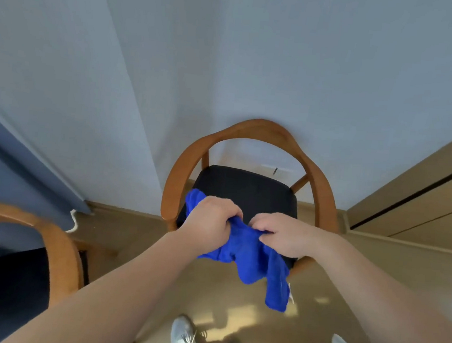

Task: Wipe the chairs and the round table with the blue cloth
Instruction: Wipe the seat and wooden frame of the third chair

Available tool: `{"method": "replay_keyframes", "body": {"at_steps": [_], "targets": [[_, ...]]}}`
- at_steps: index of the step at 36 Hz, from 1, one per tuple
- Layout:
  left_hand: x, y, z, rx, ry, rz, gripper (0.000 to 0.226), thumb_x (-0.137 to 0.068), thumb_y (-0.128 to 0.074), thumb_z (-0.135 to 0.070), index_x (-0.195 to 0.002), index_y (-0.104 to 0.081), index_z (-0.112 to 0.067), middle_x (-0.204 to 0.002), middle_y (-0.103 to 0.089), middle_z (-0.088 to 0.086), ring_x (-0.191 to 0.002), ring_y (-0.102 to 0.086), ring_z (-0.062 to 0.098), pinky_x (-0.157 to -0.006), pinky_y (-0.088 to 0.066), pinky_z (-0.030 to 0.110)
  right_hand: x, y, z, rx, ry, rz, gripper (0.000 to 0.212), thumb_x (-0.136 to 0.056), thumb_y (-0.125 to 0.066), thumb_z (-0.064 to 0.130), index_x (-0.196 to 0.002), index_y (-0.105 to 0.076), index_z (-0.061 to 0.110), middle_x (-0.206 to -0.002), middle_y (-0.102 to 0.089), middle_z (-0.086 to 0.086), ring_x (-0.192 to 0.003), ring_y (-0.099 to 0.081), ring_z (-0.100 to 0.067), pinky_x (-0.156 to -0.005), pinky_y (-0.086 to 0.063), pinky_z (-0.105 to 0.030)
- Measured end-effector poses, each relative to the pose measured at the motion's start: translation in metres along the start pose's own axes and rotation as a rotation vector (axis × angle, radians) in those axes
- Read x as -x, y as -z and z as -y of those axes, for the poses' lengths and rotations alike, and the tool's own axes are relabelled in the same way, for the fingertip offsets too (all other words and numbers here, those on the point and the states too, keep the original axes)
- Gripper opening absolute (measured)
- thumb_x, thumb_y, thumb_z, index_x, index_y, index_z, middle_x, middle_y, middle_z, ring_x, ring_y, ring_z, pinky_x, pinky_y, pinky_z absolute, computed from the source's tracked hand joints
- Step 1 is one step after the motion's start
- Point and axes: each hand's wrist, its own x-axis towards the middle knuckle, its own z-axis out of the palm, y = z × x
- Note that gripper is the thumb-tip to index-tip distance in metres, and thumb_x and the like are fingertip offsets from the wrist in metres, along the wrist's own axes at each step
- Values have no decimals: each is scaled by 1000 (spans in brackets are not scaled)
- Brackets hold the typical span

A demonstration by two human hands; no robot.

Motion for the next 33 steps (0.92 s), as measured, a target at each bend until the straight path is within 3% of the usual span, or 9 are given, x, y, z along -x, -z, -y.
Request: {"method": "replay_keyframes", "body": {"at_steps": [5, 7, 11, 14, 18, 21, 26, 30, 33], "targets": [[-8, 0, 38, 43, 211, -192, 15, -86, -61, -30, -98, -53, -26, -95, -50, -13, -80, -51, 6, -65, -41, 17, -17, -5, 7, -293, -86, -112, 20, -90, -47, 4, -71, -53, 8, -66, -49, -1, -61, -43, -12, -60, -37, -30], [-9, -1, 47, 85, 225, -124, 11, -89, -58, -37, -95, -56, -28, -88, -52, -14, -73, -54, 6, -60, -45, 17, -24, -5, 12, -321, -76, -141, 17, -90, -49, 3, -73, -52, 3, -67, -48, -4, -62, -42, -14, -61, -36, -31], [-2, 0, 62, 230, 118, 65, 23, -88, -50, -41, -103, -60, -27, -94, -59, -13, -85, -56, 6, -76, -51, 31, -38, -3, 18, -364, -66, -194, 15, -86, -56, 2, -74, -49, -6, -69, -47, -10, -62, -44, -17, -60, -37, -33], [0, 3, 70, 304, 75, 143, 40, -81, -55, -49, -115, -54, -28, -103, -58, -15, -93, -54, 3, -81, -48, 27, -48, 0, 20, -383, -63, -268, 16, -88, -61, 5, -75, -56, -3, -97, -55, -6, -78, -54, -22, -70, -43, -33], [-10, 4, 75, 311, 94, 125, 53, -70, -69, -45, -118, -46, -36, -108, -54, -18, -93, -55, 3, -78, -49, 24, -61, 3, 19, -378, -56, -366, 9, -90, -63, 12, -81, -65, 12, -135, -36, 16, -98, -58, -9, -84, -50, -26], [-20, -2, 79, 318, 126, 85, 60, -71, -74, -36, -123, -43, -34, -117, -52, -17, -97, -55, 5, -81, -47, 20, -69, 4, 12, -323, -7, -405, 16, -90, -63, 11, -74, -65, 15, -144, -23, 28, -105, -56, 1, -84, -46, -21], [-31, -17, 86, 292, 190, 51, 41, -82, -67, -26, -115, -45, -36, -101, -58, -15, -86, -58, 4, -77, -48, 21, -83, 3, -6, -140, 86, -489, 11, -92, -59, 15, -91, -66, 7, -104, -62, 14, -110, -43, 1, -83, -31, -1], [-39, -36, 91, 286, 253, 71, 31, -87, -56, -23, -115, -46, -31, -94, -57, -13, -81, -57, 6, -72, -47, 21, -98, -8, -31, -142, 59, -486, 10, -94, -55, 23, -94, -55, 13, -90, -56, 6, -88, -53, -9, -76, -46, -16], [-41, -57, 92, 316, 296, 136, 27, -87, -50, -23, -113, -48, -27, -91, -59, -9, -79, -58, 10, -72, -50, 31, -108, -20, -56, -273, -6, -311, 21, -87, -62, 26, -102, -47, 29, -88, -56, 14, -83, -58, -8, -70, -53, -24]]}}
